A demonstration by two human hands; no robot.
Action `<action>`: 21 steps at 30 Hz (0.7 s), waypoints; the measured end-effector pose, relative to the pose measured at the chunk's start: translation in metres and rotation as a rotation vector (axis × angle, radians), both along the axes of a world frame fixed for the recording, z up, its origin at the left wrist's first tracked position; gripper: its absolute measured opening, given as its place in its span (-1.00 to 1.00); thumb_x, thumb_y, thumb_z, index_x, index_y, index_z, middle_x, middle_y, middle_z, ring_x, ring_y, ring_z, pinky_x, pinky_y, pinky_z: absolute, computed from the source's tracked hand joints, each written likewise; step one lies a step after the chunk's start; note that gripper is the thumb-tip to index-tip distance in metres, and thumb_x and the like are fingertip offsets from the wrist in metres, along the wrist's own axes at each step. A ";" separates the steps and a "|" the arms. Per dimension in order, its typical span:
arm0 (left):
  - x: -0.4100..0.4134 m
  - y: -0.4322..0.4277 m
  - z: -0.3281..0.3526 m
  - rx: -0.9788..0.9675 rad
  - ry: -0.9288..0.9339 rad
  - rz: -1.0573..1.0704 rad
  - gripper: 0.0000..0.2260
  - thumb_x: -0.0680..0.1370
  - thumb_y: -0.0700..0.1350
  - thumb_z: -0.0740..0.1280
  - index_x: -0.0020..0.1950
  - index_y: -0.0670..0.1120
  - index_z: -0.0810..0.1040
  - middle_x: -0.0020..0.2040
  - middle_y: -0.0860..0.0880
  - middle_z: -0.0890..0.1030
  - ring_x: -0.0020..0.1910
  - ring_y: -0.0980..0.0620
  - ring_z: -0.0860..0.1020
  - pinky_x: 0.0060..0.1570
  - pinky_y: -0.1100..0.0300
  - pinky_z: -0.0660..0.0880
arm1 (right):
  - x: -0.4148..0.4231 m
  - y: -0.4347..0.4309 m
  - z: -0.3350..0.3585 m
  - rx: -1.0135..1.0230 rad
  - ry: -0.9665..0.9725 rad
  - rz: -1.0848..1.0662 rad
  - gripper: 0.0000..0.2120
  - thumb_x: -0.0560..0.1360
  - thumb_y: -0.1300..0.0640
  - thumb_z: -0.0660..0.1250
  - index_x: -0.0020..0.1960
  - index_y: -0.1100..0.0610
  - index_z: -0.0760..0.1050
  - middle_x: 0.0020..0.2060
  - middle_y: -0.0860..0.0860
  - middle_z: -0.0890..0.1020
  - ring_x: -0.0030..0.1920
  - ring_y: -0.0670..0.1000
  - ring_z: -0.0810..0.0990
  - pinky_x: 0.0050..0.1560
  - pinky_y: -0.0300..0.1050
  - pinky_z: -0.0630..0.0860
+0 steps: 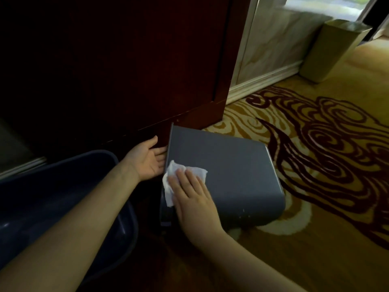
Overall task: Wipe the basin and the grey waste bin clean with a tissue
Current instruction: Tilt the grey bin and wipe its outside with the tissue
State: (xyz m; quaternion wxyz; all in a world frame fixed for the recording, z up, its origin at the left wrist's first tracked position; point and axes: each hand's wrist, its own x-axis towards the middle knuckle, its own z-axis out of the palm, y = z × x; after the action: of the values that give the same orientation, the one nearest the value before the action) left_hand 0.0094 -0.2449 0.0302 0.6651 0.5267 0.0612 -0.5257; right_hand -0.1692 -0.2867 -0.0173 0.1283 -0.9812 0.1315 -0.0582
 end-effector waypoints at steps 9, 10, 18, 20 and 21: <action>-0.006 -0.010 0.006 0.134 -0.159 -0.051 -0.70 0.57 -0.33 0.17 0.26 -0.15 0.48 -0.16 -0.09 0.61 -0.21 0.02 0.59 -0.27 0.11 0.55 | -0.099 -0.074 -0.030 -0.067 -0.144 -0.317 -0.56 0.56 0.03 0.03 0.44 -0.04 0.15 0.44 -0.02 0.26 0.47 0.03 0.19 0.40 0.14 0.18; -0.008 -0.011 0.007 0.133 -0.163 -0.044 -0.71 0.57 -0.33 0.16 0.26 -0.16 0.49 -0.19 -0.09 0.62 -0.24 0.03 0.60 -0.20 0.09 0.53 | -0.109 -0.084 -0.032 -0.054 -0.148 -0.350 -0.57 0.57 0.03 0.01 0.44 -0.03 0.17 0.44 -0.02 0.26 0.47 0.04 0.18 0.41 0.16 0.20; -0.012 -0.009 0.010 0.135 -0.172 -0.017 -0.68 0.57 -0.32 0.17 0.30 -0.14 0.46 -0.11 -0.10 0.58 -0.15 0.02 0.57 -0.21 0.07 0.49 | -0.105 -0.083 -0.019 0.182 -0.449 -0.522 -0.60 0.60 0.17 0.11 0.42 0.02 0.17 0.39 -0.08 0.25 0.43 -0.05 0.22 0.39 0.19 0.29; -0.012 -0.010 0.009 0.137 -0.184 -0.011 -0.67 0.57 -0.31 0.18 0.31 -0.14 0.45 -0.12 -0.09 0.59 -0.16 0.02 0.57 -0.19 0.08 0.51 | -0.082 -0.045 -0.015 0.211 -0.464 -0.361 -0.50 0.56 0.21 0.15 0.44 -0.04 0.10 0.40 -0.08 0.26 0.42 -0.07 0.25 0.40 0.10 0.28; -0.012 -0.010 0.008 0.135 -0.191 -0.010 -0.67 0.57 -0.31 0.17 0.33 -0.15 0.44 -0.17 -0.09 0.62 -0.18 0.02 0.57 -0.14 0.09 0.51 | -0.071 -0.025 -0.016 0.164 -0.429 -0.245 -0.51 0.55 0.19 0.14 0.44 -0.03 0.12 0.41 -0.07 0.28 0.43 -0.08 0.23 0.42 0.04 0.23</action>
State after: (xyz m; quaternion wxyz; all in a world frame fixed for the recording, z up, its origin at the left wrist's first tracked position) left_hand -0.0029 -0.2554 0.0382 0.6285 0.6181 0.0302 -0.4711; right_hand -0.2407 -0.3114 -0.0337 0.2244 -0.9095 0.2235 -0.2692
